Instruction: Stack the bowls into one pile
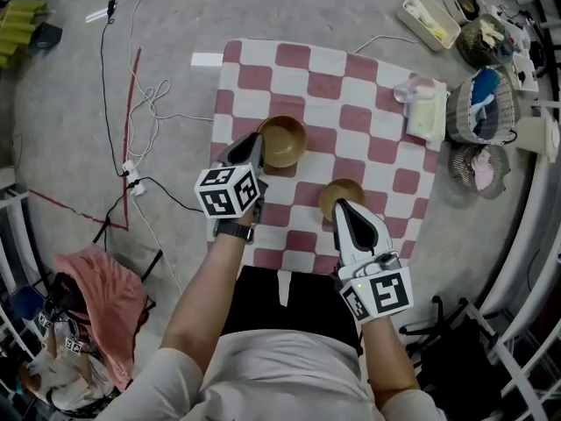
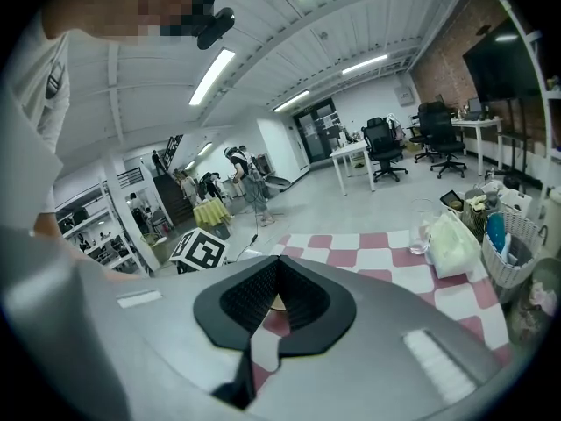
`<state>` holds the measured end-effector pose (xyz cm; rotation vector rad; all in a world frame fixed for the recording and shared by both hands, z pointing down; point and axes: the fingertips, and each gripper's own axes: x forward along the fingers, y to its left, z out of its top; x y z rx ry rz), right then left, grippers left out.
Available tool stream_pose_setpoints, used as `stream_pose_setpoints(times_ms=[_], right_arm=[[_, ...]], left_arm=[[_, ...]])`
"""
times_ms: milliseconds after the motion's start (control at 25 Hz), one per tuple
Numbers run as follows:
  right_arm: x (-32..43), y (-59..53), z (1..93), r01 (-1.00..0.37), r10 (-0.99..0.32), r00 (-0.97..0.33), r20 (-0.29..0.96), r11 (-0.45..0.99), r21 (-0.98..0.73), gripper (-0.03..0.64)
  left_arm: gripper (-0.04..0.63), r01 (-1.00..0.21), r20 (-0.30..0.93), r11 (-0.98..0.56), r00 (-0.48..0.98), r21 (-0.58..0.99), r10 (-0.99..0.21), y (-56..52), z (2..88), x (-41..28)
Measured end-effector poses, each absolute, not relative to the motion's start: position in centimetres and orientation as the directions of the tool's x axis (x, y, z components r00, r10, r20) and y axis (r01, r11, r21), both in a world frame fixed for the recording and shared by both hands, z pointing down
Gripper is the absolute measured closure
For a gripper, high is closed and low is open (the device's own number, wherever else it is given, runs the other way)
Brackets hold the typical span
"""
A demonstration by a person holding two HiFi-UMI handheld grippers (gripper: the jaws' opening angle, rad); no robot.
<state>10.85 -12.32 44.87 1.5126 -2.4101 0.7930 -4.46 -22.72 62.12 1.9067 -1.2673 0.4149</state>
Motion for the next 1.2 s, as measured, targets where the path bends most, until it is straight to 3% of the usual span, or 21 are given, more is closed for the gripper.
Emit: stream_pose_setpoints(times_ms=[680,1200], right_arm=[[10.3,-12.2,43.3,-0.876,-0.793,-0.464,0.394,0.346,-0.335,0.606],[10.9,-8.8,39.7,-0.903,-0.846,-0.401,0.351,0.303,-0.304,0.607]], left_arm=[[0.555,-0.899,0.628,-0.226,0.426,0.376,-0.651,-22.0,60.0,-5.9],[0.565,-0.848,0.576,-0.371,0.529,0.378,-0.623,-16.4,55.2,-2.3]])
